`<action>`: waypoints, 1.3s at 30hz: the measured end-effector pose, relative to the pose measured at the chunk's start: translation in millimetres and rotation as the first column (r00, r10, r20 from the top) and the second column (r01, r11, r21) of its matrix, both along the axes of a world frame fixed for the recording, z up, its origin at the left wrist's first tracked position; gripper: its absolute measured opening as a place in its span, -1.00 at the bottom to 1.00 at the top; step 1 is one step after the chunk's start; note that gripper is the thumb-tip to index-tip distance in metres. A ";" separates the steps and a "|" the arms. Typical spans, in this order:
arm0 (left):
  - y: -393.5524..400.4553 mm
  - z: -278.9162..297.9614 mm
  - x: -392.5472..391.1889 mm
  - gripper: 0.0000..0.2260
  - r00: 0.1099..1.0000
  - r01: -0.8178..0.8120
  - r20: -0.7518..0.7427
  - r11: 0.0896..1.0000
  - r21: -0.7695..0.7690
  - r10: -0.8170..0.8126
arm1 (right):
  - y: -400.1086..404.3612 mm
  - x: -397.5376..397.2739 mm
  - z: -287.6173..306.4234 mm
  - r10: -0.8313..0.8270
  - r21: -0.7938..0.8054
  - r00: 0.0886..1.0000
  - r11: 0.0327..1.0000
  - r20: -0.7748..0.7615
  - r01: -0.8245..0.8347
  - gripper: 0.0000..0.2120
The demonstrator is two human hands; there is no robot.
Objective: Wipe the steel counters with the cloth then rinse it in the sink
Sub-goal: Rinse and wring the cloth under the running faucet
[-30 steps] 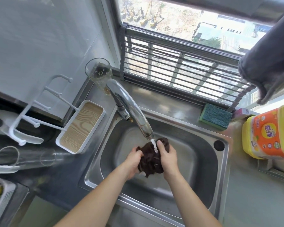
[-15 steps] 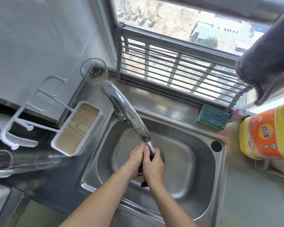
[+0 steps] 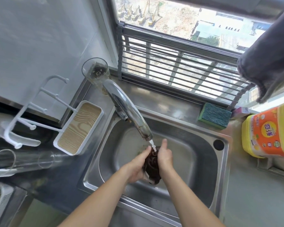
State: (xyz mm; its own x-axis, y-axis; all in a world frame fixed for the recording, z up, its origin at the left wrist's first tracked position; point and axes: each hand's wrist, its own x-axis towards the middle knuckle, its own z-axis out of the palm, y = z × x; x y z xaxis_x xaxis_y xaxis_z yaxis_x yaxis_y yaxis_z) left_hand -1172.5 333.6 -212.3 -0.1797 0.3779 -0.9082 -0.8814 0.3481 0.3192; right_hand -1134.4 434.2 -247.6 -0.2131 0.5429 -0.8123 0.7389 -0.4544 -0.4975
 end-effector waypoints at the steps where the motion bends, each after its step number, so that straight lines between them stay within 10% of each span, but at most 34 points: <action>1: -2.1 -1.4 0.9 -0.63 1.000 -0.002 0.020 1.000 0.026 0.001 | 2.7 -0.4 -4.0 -0.037 -0.072 0.999 0.997 -0.036 0.035 -0.29; 8: -3.4 -13.0 -15.0 -0.78 0.940 -0.237 -0.293 0.954 -0.183 0.178 | 11.6 18.8 16.9 -0.101 0.328 0.992 0.937 -0.076 0.121 -0.66; 14: 17.5 -8.1 -9.6 -0.69 0.952 -0.245 -0.224 0.958 -0.151 0.208 | -51.3 32.9 25.5 0.380 0.627 0.894 0.763 -0.238 -0.158 -0.95; 23: 25.3 4.9 -13.0 -0.73 0.973 -0.080 -0.225 0.990 -0.113 0.053 | -4.1 -10.8 5.9 -0.094 0.203 0.994 0.974 -0.051 0.102 -0.61; 28: 15.3 4.0 -20.8 -0.64 0.967 -0.098 -0.247 0.982 -0.164 0.055 | 13.5 -4.2 3.7 -0.540 -0.205 0.836 0.833 -0.101 0.513 -0.81; 34: 13.9 9.3 -15.5 -0.51 0.951 -0.307 -0.080 0.943 -0.128 0.299 | -43.0 16.8 15.8 0.151 0.253 0.904 0.966 -0.399 -0.050 -0.79; 39: 22.1 10.9 -5.0 -0.66 0.967 -0.246 -0.076 0.969 -0.014 0.245 | -50.6 4.8 20.8 0.042 0.354 0.930 0.930 -0.366 0.097 -0.66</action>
